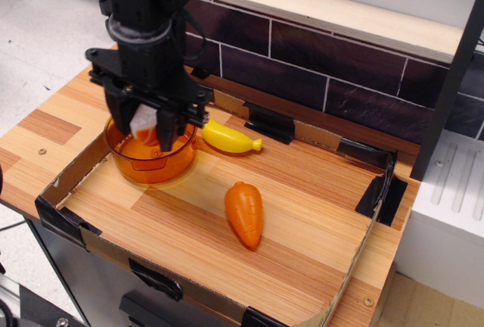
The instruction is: Put sushi in pot
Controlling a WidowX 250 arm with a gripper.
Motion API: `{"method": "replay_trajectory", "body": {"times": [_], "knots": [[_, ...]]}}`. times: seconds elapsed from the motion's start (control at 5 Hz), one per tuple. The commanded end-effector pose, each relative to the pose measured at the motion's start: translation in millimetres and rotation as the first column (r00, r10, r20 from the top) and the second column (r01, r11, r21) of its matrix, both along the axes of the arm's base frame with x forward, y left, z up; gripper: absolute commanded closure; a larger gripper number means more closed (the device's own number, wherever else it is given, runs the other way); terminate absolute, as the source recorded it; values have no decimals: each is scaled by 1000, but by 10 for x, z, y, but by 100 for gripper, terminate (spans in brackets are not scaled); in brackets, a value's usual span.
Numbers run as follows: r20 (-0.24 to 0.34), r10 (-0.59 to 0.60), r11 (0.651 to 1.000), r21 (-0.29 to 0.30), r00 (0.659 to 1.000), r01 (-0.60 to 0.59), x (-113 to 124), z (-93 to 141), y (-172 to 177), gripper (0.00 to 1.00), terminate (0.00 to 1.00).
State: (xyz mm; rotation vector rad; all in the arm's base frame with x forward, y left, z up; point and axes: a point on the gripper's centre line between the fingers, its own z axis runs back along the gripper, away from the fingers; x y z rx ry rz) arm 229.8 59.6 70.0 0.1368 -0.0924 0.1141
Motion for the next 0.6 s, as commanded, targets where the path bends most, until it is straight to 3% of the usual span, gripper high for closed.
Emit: {"method": "replay_trajectory", "body": {"times": [0.0, 0.4], "knots": [[-28, 97, 995, -3, 995, -97, 25, 40, 165, 100, 0], [-95, 185, 982, -14, 978, -188, 136, -30, 236, 100, 0]]}}
